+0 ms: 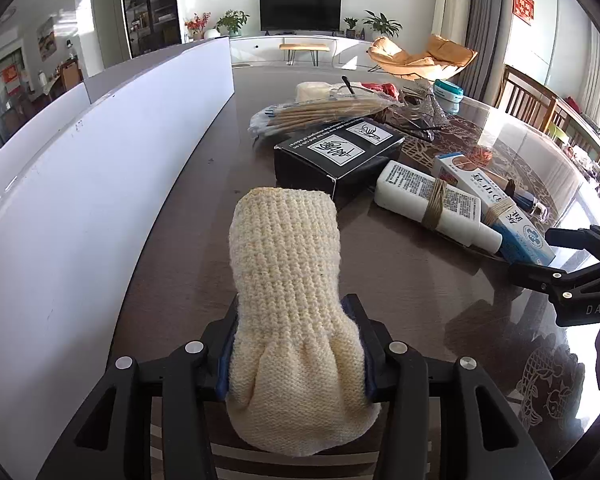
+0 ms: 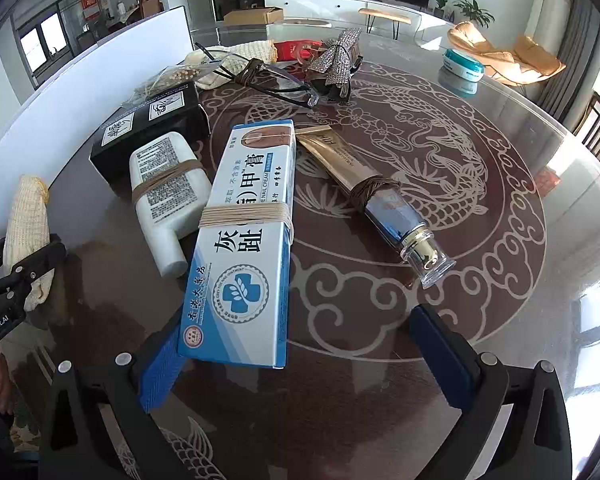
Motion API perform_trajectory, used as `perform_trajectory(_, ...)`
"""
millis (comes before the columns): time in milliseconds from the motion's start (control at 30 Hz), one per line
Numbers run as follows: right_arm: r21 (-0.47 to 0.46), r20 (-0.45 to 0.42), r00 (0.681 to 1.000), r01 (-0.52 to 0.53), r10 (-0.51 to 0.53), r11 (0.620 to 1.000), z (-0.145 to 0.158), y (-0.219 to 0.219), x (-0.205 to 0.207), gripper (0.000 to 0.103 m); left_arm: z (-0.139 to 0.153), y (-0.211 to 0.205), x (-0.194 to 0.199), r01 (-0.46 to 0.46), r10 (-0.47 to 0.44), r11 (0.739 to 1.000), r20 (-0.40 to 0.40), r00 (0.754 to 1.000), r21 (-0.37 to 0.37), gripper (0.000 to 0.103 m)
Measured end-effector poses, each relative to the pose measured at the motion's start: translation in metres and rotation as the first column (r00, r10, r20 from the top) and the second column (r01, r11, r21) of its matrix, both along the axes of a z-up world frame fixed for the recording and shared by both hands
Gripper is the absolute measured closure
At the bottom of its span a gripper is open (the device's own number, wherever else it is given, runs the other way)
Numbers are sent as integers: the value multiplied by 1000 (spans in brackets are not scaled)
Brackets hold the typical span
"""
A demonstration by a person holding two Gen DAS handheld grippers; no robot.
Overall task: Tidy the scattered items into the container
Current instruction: 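Grasp the blue-and-white ointment box with the right tool while the left tool holds the mitten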
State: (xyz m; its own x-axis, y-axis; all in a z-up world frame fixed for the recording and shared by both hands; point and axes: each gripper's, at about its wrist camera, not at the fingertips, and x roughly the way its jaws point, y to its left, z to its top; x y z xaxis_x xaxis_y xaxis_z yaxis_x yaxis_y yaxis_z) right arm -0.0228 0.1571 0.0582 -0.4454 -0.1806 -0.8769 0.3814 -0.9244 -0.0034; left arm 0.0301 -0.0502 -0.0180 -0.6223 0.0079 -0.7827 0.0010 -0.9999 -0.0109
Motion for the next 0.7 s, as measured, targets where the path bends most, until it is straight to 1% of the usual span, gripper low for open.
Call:
perform_trajectory(133,-8,-19,1000,14,-14,1000,1,0,5,0,0,0,1,5,-5,1000,-5,1000,-9,54)
perform_trajectory(233,-15,-38,999,-6,6,1000,1,-7,6,0,-1,1,-2,8,-8,1000,-6,1000,-20,52)
perform_trajectory(433,-31,-72,997,-15,13,999,-2,-9,-6,0,-1,2,-10,-8,7,1000,-6,1000,-24,51)
perform_trajectory(700,-36,-78,997,-13,11,999,-2,-9,-7,0,-1,2,-12,-21,20,999,-9,1000,-27,46)
